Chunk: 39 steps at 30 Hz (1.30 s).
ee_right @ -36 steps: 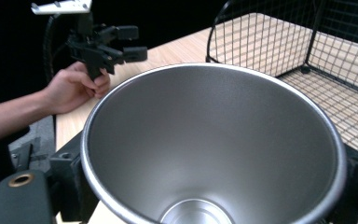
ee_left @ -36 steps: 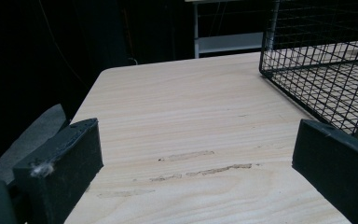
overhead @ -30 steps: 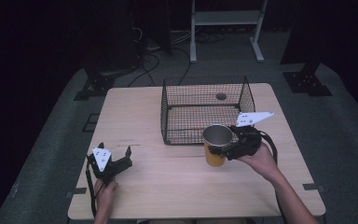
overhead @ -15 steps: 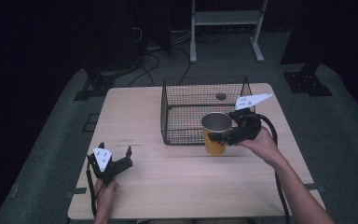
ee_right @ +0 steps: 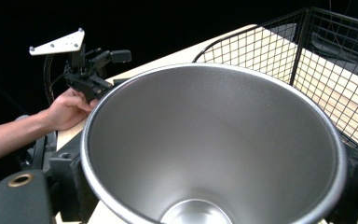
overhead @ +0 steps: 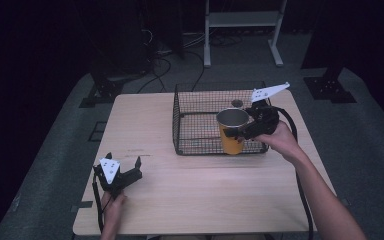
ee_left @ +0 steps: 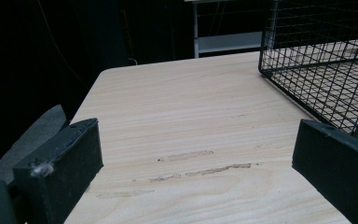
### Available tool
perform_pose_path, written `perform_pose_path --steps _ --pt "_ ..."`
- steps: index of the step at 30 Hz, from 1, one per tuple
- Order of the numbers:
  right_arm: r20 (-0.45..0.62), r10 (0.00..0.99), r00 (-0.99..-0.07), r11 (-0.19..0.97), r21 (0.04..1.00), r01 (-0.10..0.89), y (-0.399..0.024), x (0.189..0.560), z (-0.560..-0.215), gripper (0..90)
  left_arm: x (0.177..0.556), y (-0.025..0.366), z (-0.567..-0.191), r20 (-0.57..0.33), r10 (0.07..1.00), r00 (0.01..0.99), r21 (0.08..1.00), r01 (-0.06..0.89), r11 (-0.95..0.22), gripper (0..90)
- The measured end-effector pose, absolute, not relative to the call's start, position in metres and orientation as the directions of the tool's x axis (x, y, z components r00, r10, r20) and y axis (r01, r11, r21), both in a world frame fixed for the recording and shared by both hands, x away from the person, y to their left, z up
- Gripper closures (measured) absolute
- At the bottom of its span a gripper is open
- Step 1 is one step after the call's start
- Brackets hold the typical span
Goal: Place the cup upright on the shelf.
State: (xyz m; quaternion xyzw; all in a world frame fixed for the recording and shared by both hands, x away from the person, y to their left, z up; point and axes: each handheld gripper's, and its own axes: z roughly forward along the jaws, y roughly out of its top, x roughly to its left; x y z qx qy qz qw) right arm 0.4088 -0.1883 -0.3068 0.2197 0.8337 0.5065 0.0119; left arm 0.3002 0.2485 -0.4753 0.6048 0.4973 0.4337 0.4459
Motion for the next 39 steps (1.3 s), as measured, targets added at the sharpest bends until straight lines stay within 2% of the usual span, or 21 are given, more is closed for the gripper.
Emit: perform_pose_path --steps 23,39 --pt "0.195 0.395 -0.898 0.409 0.837 0.362 -0.175 0.45 -0.291 12.4 0.3 0.249 -0.475 0.083 0.988 0.132 0.97 0.215 -0.111 0.8" --pt "0.202 0.423 -0.883 0.419 0.821 0.388 -0.171 0.477 -0.297 12.3 0.3 0.248 -0.475 0.081 0.988 0.134 0.97 0.216 -0.109 0.8"
